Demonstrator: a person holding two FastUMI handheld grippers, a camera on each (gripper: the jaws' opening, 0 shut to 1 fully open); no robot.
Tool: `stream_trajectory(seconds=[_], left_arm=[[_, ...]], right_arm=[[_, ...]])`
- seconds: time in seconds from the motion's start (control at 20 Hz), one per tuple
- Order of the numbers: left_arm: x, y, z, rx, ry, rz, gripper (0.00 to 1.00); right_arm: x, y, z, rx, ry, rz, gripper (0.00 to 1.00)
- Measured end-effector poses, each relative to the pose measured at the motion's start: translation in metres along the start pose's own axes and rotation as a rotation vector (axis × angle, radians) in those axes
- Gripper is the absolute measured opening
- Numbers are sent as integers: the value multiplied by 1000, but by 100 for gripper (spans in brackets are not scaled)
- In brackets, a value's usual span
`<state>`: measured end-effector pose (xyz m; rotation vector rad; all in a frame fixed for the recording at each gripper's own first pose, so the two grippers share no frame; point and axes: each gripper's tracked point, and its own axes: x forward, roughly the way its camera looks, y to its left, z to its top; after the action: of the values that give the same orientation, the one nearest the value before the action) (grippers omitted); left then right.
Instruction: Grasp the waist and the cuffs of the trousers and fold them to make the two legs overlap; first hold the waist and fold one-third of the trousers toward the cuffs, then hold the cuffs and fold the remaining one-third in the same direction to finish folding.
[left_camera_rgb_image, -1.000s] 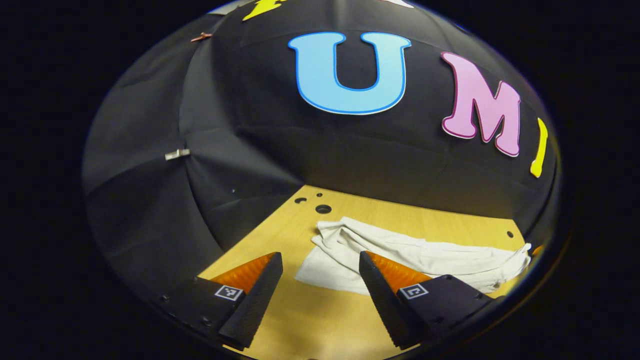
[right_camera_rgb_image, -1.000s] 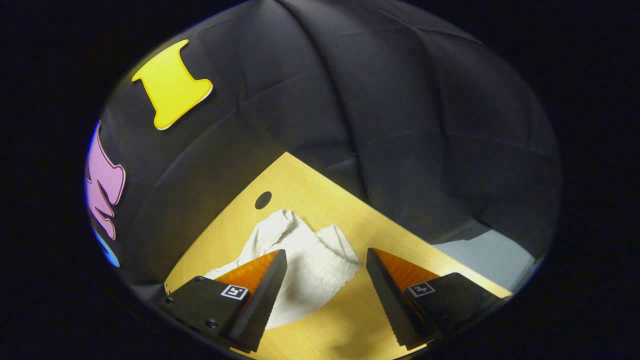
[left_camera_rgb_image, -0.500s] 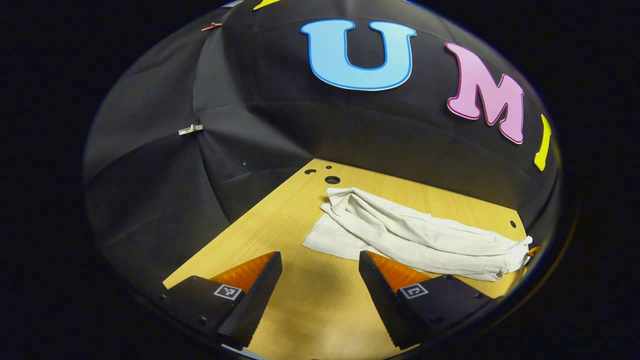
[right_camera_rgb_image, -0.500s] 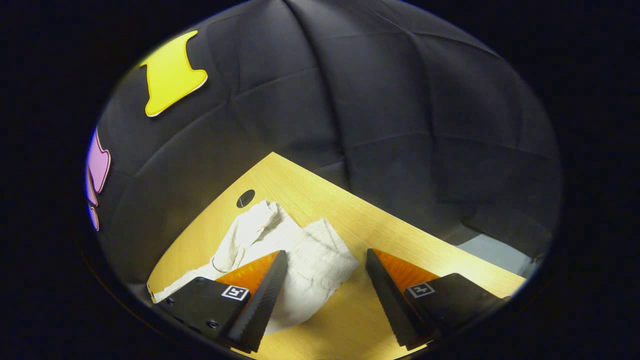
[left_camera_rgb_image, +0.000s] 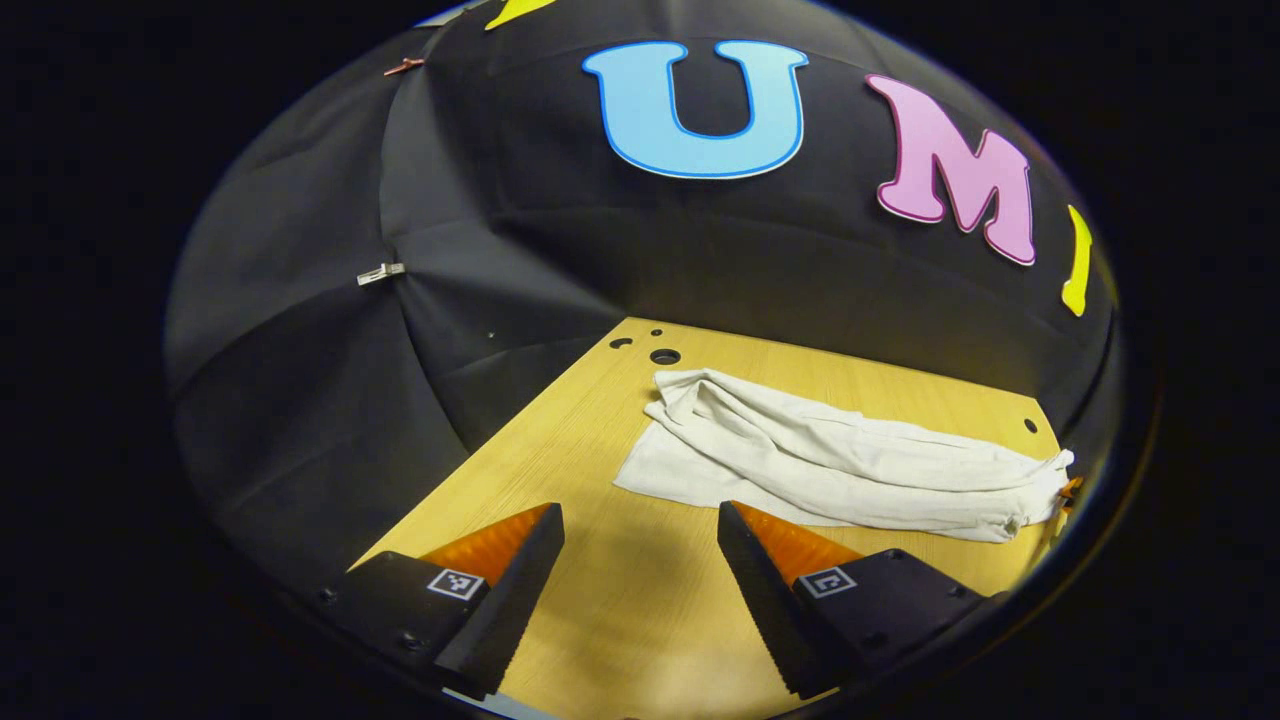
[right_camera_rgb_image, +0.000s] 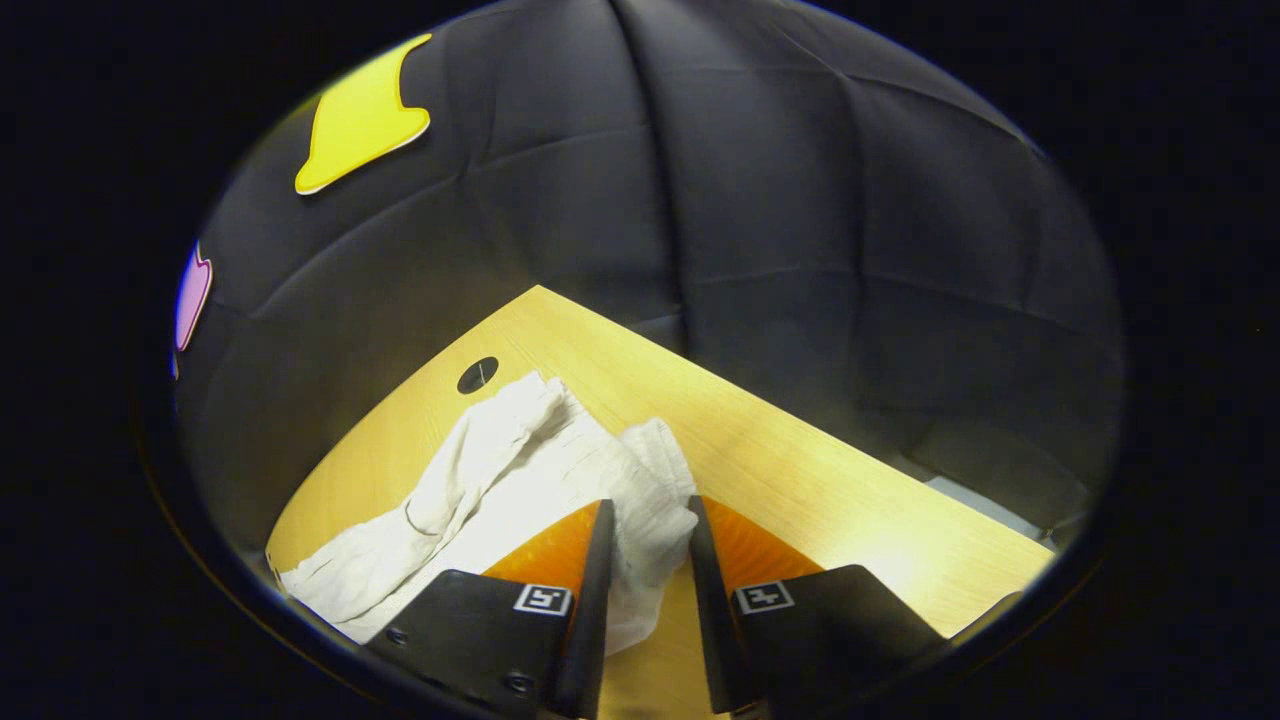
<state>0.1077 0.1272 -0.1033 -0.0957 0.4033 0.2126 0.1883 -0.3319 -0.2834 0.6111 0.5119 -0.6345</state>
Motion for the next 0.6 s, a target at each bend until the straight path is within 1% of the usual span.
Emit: stream_trajectory(seconds=[0.05, 0.15, 0.25, 0.3, 0.35, 0.5, 0.6], left_arm=[[-1, -1, -2, 9, 3, -5, 98], [-3, -3, -6, 17, 12, -7, 98], [-6, -8, -11, 16, 20, -9, 98], [-7, -10, -13, 13, 24, -13, 98], [-7, -14, -16, 12, 31, -20, 98], [-9, -15, -17, 40, 28, -24, 98], [-10, -13, -18, 46, 29, -22, 98]], right_arm=[[1, 2, 0, -4, 9, 14, 44], [-1, 4, 1, 5, 22, 13, 30], [-9, 7, 1, -6, 19, 10, 22], [-1, 8, 0, -24, 13, 15, 16], [1, 10, 3, -39, 10, 25, 12], [-8, 14, 21, -69, -23, 40, 12], [-17, 28, 39, -85, -55, 58, 12]])
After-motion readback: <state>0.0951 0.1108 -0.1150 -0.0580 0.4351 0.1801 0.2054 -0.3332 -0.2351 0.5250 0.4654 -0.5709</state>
